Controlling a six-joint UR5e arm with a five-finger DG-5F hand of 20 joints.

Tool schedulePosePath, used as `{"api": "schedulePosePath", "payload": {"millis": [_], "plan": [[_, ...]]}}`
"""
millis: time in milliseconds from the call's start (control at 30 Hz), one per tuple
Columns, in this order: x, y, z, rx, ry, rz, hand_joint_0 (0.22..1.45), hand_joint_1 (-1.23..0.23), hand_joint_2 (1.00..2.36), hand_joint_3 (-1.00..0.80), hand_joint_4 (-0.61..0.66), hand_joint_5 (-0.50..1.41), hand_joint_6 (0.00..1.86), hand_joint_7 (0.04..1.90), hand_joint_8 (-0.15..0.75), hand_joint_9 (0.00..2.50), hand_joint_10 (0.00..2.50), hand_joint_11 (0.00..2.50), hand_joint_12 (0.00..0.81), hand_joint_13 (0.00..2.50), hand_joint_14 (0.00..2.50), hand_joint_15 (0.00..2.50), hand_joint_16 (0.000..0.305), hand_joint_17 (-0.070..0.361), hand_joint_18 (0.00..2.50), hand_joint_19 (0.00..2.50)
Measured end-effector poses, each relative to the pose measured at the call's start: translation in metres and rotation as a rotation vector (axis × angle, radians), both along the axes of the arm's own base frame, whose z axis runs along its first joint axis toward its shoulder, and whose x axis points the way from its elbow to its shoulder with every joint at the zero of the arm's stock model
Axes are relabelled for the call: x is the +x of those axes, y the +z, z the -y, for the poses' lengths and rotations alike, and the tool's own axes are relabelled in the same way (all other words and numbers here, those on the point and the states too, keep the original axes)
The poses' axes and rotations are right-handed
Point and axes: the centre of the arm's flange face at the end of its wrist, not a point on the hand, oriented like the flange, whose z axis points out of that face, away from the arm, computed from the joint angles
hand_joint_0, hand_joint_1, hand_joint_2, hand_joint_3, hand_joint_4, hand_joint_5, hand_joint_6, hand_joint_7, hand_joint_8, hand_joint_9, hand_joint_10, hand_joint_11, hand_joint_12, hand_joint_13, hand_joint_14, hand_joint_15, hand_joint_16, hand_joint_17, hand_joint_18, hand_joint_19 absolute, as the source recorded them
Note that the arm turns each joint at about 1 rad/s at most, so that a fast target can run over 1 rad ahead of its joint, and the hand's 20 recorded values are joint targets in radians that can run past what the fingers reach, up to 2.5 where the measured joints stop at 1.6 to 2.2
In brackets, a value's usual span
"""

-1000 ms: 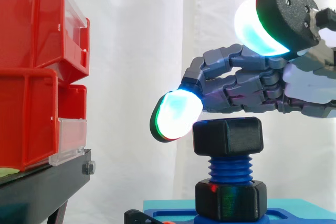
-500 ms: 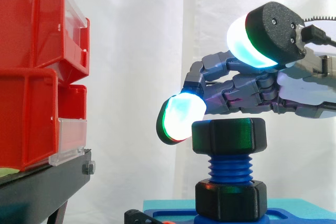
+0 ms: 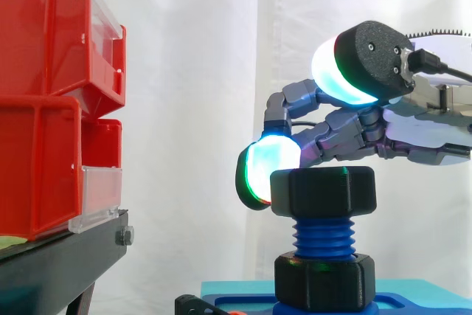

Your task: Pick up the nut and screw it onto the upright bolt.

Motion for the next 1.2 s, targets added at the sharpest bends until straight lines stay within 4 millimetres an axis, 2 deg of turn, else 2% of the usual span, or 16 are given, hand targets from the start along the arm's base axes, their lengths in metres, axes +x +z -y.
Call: {"api": "schedulePosePath", "payload": {"millis": [600, 1033, 1200], "plan": [[-0.001, -0.001, 0.007, -0.008, 0.013, -0.007, 0.47, -0.31, 1.00, -0.50, 0.16, 0.06, 0.50, 1.43, 0.280, 1.14, 0.00, 0.00, 0.222, 0.78, 0.00, 0.00, 0.020, 0.045, 0.46, 0.00], [-0.002, -0.002, 0.019, -0.016, 0.020, -0.018, 0.48, -0.33, 1.00, -0.50, 0.12, 0.08, 0.50, 1.43, 0.212, 1.27, 0.00, 0.00, 0.205, 0.87, 0.00, 0.00, 0.018, 0.040, 0.55, 0.00], [-0.003, -0.002, 0.026, -0.019, 0.023, -0.017, 0.48, -0.34, 1.00, -0.50, 0.10, 0.08, 0.53, 1.38, 0.173, 1.37, 0.00, 0.00, 0.191, 0.95, 0.00, 0.00, 0.015, 0.034, 0.63, 0.00]]}}
